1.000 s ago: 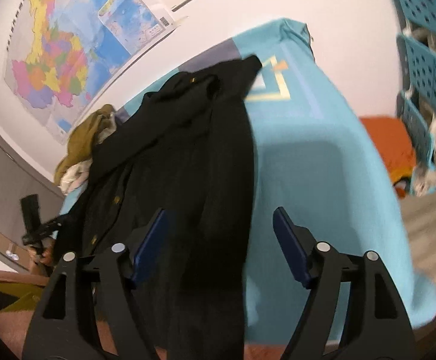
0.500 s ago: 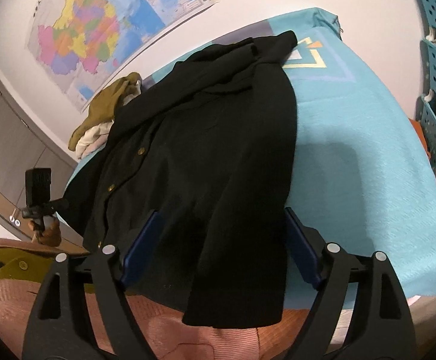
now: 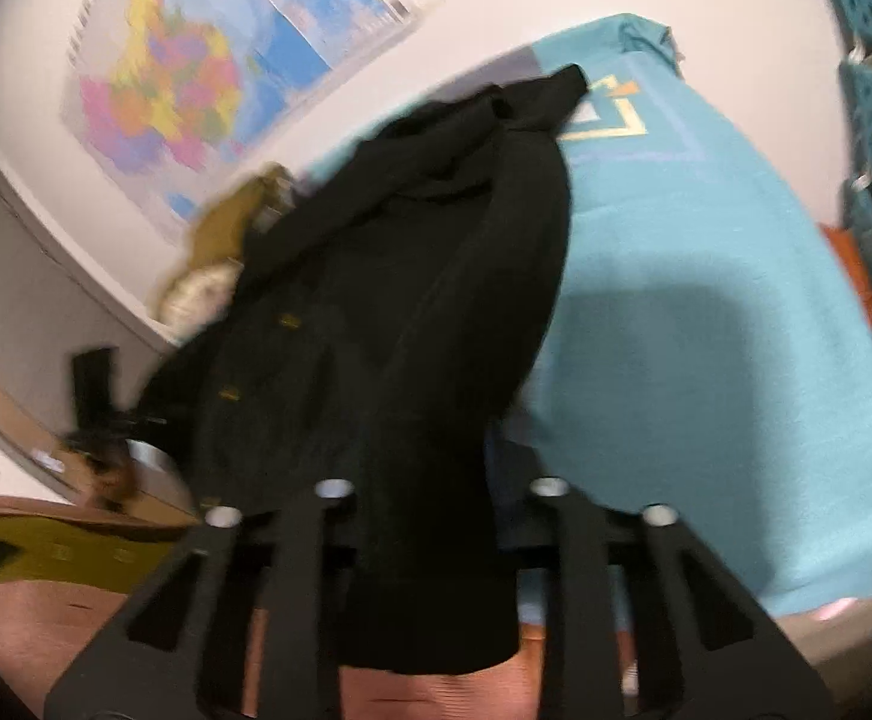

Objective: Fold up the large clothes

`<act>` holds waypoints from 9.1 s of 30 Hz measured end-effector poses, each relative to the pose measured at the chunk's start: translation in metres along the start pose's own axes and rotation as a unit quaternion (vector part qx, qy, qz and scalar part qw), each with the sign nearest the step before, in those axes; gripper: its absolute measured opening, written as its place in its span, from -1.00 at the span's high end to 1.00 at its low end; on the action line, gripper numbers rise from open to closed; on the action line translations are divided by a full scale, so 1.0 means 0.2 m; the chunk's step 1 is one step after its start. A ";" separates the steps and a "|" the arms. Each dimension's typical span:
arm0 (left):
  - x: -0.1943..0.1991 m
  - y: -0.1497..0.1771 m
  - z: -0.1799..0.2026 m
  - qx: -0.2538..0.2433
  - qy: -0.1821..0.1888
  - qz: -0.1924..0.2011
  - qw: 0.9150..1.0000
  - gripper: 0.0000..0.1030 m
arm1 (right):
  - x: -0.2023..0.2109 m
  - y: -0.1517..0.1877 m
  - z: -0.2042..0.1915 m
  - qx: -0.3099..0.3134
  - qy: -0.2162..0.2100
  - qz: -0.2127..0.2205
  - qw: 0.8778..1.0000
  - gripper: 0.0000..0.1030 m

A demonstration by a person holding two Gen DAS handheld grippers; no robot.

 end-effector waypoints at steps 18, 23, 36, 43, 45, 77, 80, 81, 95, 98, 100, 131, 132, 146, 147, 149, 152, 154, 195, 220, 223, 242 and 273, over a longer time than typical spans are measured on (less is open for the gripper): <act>-0.07 0.00 0.01 0.045 0.085 -0.026 0.995 0.27 | -0.12 0.00 -0.06 -0.014 -0.073 -0.018 0.997 0.62; 0.03 -0.02 0.01 0.074 0.089 -0.003 0.993 0.77 | 0.01 -0.05 -0.20 -0.009 -0.104 0.041 0.994 0.80; 0.47 -0.03 -0.13 0.105 0.099 0.085 0.986 0.82 | 0.22 -0.05 -0.52 0.045 -0.137 0.088 0.986 0.81; 0.46 -0.10 -0.17 0.110 0.099 0.083 0.985 0.87 | 0.19 -0.15 -0.55 0.039 -0.131 0.096 0.986 0.80; 0.47 -0.15 -0.18 0.108 0.096 0.085 0.986 0.88 | 0.18 -0.22 -0.56 0.039 -0.124 0.101 0.986 0.80; -0.39 -1.33 -0.63 0.157 0.000 -0.076 0.985 0.76 | -0.65 -1.32 0.40 -0.247 -0.066 0.071 0.964 0.00; -0.42 -1.32 -0.66 0.173 0.009 -0.091 0.981 0.58 | -0.64 -1.32 0.39 -0.242 -0.075 0.073 0.965 -0.24; -0.41 -1.31 -0.66 0.177 0.017 -0.089 0.980 0.47 | -0.63 -1.32 0.37 -0.233 -0.077 0.077 0.966 -0.28; -0.03 -1.04 -0.39 0.004 -0.024 0.056 0.998 -0.41 | -0.75 -1.13 -0.20 0.123 0.066 -0.003 0.990 -0.58; -0.14 -0.99 -0.23 -0.058 -0.042 0.032 0.997 -0.41 | -0.95 -1.08 -0.23 0.180 0.111 -0.045 0.976 -0.56; -0.22 -0.97 -0.17 -0.084 -0.060 0.018 0.994 -0.41 | -1.09 -1.08 -0.20 0.210 0.160 -0.065 0.962 -0.44; -0.41 -1.17 -0.23 -0.044 -0.124 0.066 0.989 0.98 | -0.96 -1.25 -0.11 0.145 0.150 0.011 0.978 0.99; -0.40 -1.18 -0.24 -0.034 -0.103 0.066 0.992 0.97 | -0.94 -1.27 -0.12 0.143 0.153 0.019 0.978 0.99; -0.54 -1.15 -0.25 -0.028 -0.104 0.012 0.994 0.12 | -1.13 -1.13 -0.24 0.161 0.119 -0.048 0.979 -0.14; -0.55 -1.15 -0.25 -0.028 -0.107 0.008 0.994 0.12 | -1.17 -1.11 -0.26 0.171 0.126 -0.059 0.975 -0.14; -0.57 -1.14 -0.24 -0.034 -0.116 0.001 0.993 0.44 | -1.29 -1.07 -0.27 0.199 0.153 -0.086 0.964 -0.11; -0.59 -1.14 -0.25 -0.035 -0.121 -0.006 0.992 0.77 | -1.37 -1.06 -0.22 0.194 0.165 -0.107 0.961 0.67; -0.56 -1.15 -0.25 -0.031 -0.113 0.008 0.993 0.86 | -1.34 -1.08 -0.24 0.198 0.153 -0.096 0.963 0.80; -0.22 -0.52 -0.47 0.040 -0.106 0.090 0.989 -0.43 | -0.50 -0.65 0.15 0.091 0.104 0.029 0.990 0.27; 0.13 -0.56 -0.32 0.031 -0.099 0.136 0.985 -0.21 | 0.00 -0.69 -0.04 0.102 0.178 0.115 0.972 -0.04; 0.04 -0.65 -0.18 -0.009 -0.088 0.123 0.988 -0.22 | -0.20 -0.78 -0.09 0.144 0.189 0.072 0.969 -0.04; -0.50 -0.92 0.03 -0.018 -0.071 0.037 0.997 0.96 | -0.47 -0.99 -0.02 0.169 0.221 0.059 0.959 0.92; -0.46 -0.90 -0.01 -0.040 -0.147 0.063 0.986 -0.28 | -0.89 -0.84 -0.33 0.190 0.086 -0.014 0.978 -0.19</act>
Point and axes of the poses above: each gripper's, at about its wrist camera, not at the fingertips, and x roughly against the way its jaws point, z to its right, y to its underside, the point moved 6 cm from there along -x, roughly the way its jaws point, and after that the axes turned 10 degrees about -y, right-handed, at the moved point
